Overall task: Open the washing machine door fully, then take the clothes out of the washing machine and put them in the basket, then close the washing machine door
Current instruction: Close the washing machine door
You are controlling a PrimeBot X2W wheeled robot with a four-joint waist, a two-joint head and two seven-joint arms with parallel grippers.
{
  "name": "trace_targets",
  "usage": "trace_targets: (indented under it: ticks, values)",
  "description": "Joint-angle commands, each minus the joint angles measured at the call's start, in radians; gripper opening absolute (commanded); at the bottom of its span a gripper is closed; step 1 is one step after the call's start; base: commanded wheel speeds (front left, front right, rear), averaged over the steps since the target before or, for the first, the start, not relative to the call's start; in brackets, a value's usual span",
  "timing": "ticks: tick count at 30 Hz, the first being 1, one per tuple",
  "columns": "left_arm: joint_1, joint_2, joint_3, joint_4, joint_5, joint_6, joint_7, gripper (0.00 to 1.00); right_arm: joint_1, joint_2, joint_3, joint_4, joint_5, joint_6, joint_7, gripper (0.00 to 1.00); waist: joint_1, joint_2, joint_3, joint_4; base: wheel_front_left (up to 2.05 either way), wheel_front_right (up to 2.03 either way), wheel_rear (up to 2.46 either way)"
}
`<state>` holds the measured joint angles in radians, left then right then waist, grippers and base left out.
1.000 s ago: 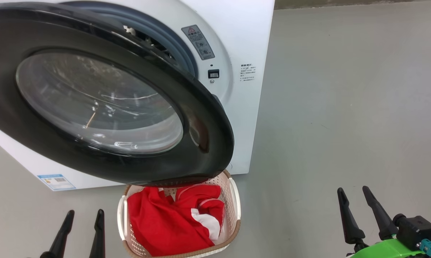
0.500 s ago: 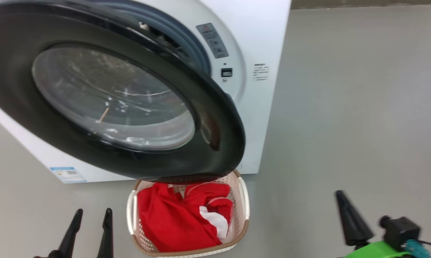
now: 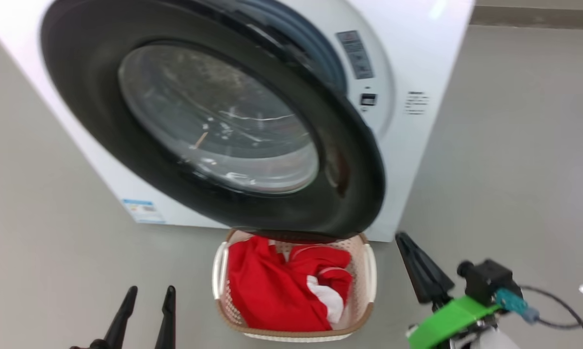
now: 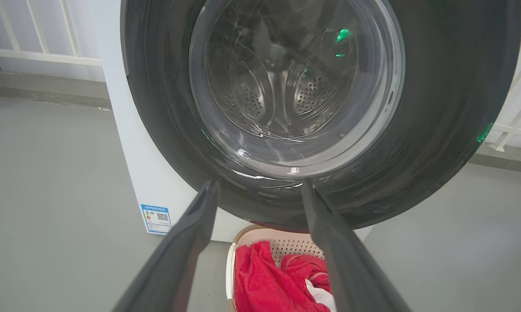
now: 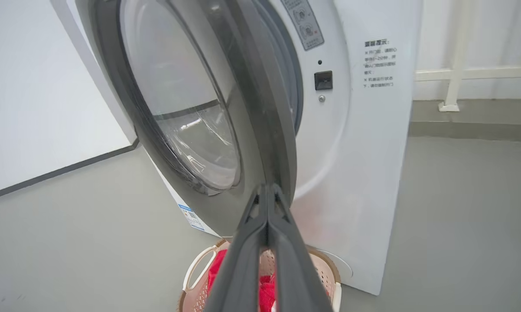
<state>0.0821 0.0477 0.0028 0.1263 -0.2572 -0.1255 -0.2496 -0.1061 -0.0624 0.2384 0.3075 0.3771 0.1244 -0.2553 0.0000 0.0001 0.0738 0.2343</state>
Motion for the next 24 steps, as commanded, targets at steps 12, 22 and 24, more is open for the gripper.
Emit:
trace_targets:
  ticks: [12,22,24]
  values:
    - [-0.055,0.003,0.001,-0.014,-0.051,-0.005,-0.012,1.00,-0.186,-0.020,0.050,0.029,0.025,0.006,-0.006,0.00,0.0000,-0.0001,0.030,0.127,0.00,0.00,0.00]
    - [-0.080,0.003,-0.010,-0.016,-0.077,-0.005,-0.012,1.00,-0.227,-0.033,0.007,0.020,0.029,0.006,-0.006,0.00,0.0000,-0.0001,0.072,0.133,0.00,0.00,0.00]
    - [-0.088,0.003,-0.013,-0.017,-0.082,-0.005,-0.012,1.00,-0.232,-0.038,-0.005,0.014,0.029,0.006,-0.006,0.00,0.0000,-0.0001,0.084,0.131,0.00,0.00,0.00]
